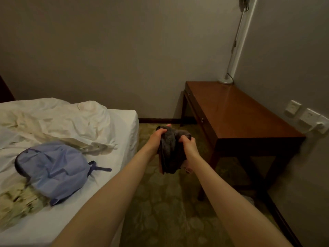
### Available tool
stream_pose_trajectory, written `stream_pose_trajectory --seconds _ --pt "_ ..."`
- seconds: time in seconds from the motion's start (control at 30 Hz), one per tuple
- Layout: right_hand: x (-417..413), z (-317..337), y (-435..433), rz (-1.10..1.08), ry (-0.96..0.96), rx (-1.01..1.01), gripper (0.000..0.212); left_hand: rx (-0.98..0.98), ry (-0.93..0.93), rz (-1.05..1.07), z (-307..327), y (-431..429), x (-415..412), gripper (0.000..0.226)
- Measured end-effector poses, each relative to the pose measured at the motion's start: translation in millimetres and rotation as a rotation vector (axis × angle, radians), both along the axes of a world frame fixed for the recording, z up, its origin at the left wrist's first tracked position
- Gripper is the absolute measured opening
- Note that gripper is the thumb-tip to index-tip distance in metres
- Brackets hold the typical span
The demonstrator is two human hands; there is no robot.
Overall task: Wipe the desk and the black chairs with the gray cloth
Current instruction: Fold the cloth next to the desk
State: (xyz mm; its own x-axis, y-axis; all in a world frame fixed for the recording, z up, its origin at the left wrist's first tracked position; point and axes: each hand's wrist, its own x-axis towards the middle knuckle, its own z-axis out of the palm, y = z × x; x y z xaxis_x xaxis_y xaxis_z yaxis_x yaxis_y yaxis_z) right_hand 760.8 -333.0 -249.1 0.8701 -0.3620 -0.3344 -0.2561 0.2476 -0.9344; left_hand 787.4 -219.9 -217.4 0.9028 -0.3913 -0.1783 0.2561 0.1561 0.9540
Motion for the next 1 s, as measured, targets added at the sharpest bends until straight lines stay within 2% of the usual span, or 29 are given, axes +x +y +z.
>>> stream_pose_trajectory --seconds 0.17,0.3,0.4,0.5,0.63,0.73,0.8,0.93,1.0 --pt "100.6 7.3 -12.8 -0.106 0.037 -0.040 0.035 0.000 -0.008 -0.053 18.3 12.1 98.7 0.042" --pt "162.7 18.4 -33.2 -0.139 0.009 -0.113 0.036 0.068 -0.054 0.022 21.7 26.2 183.6 0.042" --pt "200.3 25.0 -53.6 -0.203 0.016 -0.261 0.040 0.311 -0.081 0.079 13.1 36.8 244.5 0.042" --pt "238.0 32.4 -80.6 -0.262 -0.004 -0.269 0.043 0.541 -0.122 0.144 4.6 44.3 290.8 0.041" --pt "291.2 41.0 -115.6 -0.317 -0.074 -0.246 0.041 0.529 -0.157 0.271 2.3 40.1 349.9 0.035" --pt "333.3 48.2 -139.9 -0.329 -0.184 -0.205 0.034 0.592 -0.196 0.374 -4.1 24.8 397.7 0.031" --pt "365.8 53.5 -160.3 -0.328 -0.249 -0.179 0.029 0.487 -0.168 0.445 -3.6 5.0 427.6 0.028" --pt "427.3 82.8 -192.3 -0.260 -0.382 -0.098 0.029 0.046 0.009 0.547 19.7 -40.2 478.8 0.035" --pt "457.7 97.1 -203.6 -0.197 -0.412 -0.074 0.028 -0.051 0.054 0.567 30.9 -65.3 506.5 0.041"
